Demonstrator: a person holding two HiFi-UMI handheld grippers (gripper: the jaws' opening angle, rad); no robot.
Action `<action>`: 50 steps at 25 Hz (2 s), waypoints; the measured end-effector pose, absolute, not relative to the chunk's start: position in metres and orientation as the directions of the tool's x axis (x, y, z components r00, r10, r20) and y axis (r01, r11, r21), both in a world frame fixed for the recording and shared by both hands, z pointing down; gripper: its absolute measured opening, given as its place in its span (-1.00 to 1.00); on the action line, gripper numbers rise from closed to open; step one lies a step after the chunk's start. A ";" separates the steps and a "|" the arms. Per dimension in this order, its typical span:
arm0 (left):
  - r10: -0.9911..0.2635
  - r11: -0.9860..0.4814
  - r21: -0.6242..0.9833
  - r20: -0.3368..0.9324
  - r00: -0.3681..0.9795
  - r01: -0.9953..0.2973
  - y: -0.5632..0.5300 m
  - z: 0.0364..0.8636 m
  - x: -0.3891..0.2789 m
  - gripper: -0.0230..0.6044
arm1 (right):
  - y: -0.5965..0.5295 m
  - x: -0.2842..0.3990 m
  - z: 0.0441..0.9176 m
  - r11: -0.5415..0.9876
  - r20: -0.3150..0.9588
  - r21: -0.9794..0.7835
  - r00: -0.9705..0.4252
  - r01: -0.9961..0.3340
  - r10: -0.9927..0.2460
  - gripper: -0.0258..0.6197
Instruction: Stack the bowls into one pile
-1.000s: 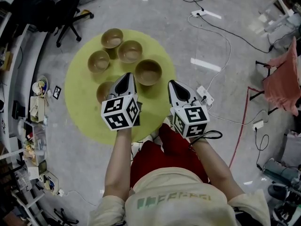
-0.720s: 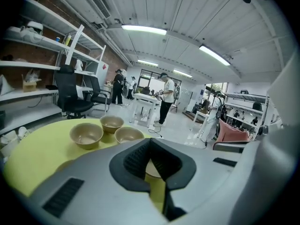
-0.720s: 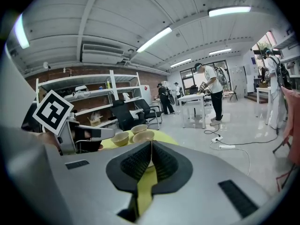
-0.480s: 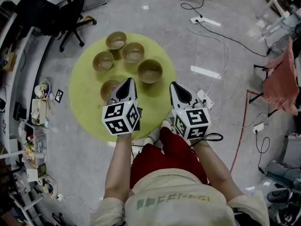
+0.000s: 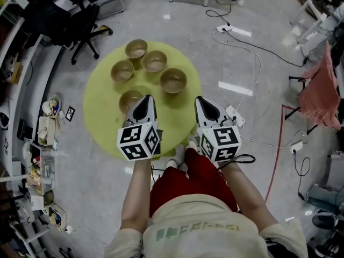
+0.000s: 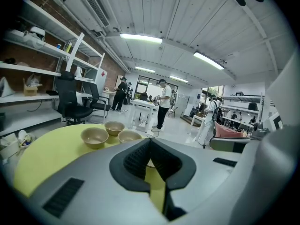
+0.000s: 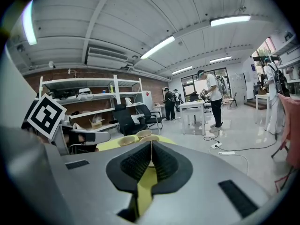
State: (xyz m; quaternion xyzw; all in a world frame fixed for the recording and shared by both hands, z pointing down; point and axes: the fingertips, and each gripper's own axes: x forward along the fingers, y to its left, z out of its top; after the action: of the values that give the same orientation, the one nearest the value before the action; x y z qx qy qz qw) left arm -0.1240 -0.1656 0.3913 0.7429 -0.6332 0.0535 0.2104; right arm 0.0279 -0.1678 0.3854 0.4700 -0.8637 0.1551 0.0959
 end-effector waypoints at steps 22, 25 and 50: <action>-0.927 -0.159 0.224 0.301 0.224 -0.961 -0.089 0.368 -0.128 -0.85 | -0.100 0.020 0.362 0.510 0.259 -0.130 -0.526 -0.850 -0.810 -0.81; -0.928 -0.163 0.224 0.297 0.227 -0.961 -0.078 0.366 -0.130 -0.85 | -0.091 0.017 0.360 0.518 0.248 -0.115 -0.529 -0.848 -0.811 -0.81; -0.927 -0.208 0.198 0.274 0.258 -0.958 -0.014 0.358 -0.134 -0.85 | -0.024 0.015 0.354 0.491 0.237 -0.099 -0.500 -0.866 -0.833 -0.81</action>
State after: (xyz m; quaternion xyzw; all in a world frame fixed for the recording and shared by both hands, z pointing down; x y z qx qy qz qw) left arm -0.1338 -0.0136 0.3576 0.7758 -0.6073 0.0475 0.1648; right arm 0.0152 -0.0237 0.3537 0.4939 -0.8598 0.1027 0.0786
